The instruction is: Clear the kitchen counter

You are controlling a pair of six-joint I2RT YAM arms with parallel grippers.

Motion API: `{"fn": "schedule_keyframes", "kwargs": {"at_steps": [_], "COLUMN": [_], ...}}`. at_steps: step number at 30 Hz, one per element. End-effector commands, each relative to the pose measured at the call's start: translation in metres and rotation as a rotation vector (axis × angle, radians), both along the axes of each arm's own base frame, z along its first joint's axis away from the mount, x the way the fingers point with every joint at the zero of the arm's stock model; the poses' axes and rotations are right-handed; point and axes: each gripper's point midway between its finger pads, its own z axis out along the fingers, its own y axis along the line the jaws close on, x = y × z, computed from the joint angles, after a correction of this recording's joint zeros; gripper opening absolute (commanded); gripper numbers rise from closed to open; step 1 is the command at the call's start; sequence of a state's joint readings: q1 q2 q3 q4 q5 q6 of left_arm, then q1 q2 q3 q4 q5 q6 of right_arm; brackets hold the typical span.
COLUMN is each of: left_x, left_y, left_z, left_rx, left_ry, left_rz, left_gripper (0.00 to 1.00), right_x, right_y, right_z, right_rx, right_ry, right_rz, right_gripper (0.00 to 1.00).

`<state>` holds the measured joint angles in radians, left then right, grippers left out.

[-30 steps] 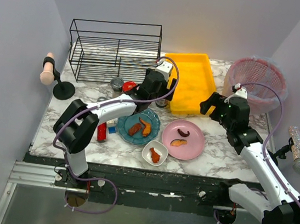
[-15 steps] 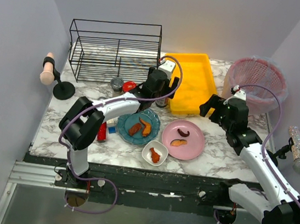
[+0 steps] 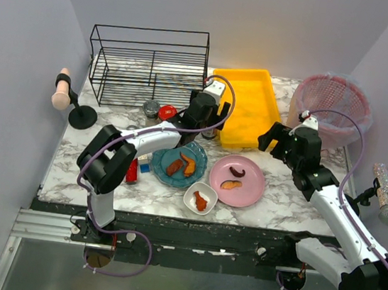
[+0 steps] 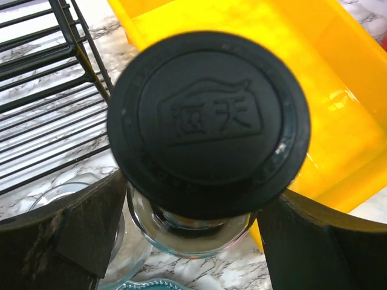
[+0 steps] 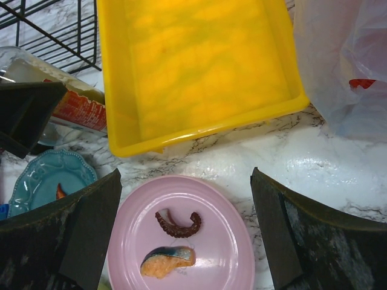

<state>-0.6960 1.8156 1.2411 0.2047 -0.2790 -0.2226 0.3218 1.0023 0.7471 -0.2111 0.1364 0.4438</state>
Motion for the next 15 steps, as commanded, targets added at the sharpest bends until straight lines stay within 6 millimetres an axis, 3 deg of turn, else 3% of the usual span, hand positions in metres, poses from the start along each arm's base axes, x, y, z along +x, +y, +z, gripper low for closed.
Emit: {"fn": "schedule_keyframes", "kwargs": {"at_steps": [1,9,15], "left_x": [0.001,0.005,0.003], "left_y": [0.0,-0.004,-0.009], "left_z": [-0.008,-0.003,0.017], "left_rx": [0.004,-0.002,-0.044], "left_ry": [-0.006,-0.019,-0.037], "left_rz": [0.024,0.022,0.004], "left_gripper": [0.94,0.58,0.08], "right_x": [-0.005,-0.006,-0.007], "right_y": [0.003,0.002,0.001], "right_z": [-0.008,-0.009,-0.009], "right_rx": [0.002,0.0,0.002], "right_ry": [0.026,0.027,0.027], "right_rz": [0.017,0.012,0.006], "right_gripper": [0.96,0.96,0.96]}}
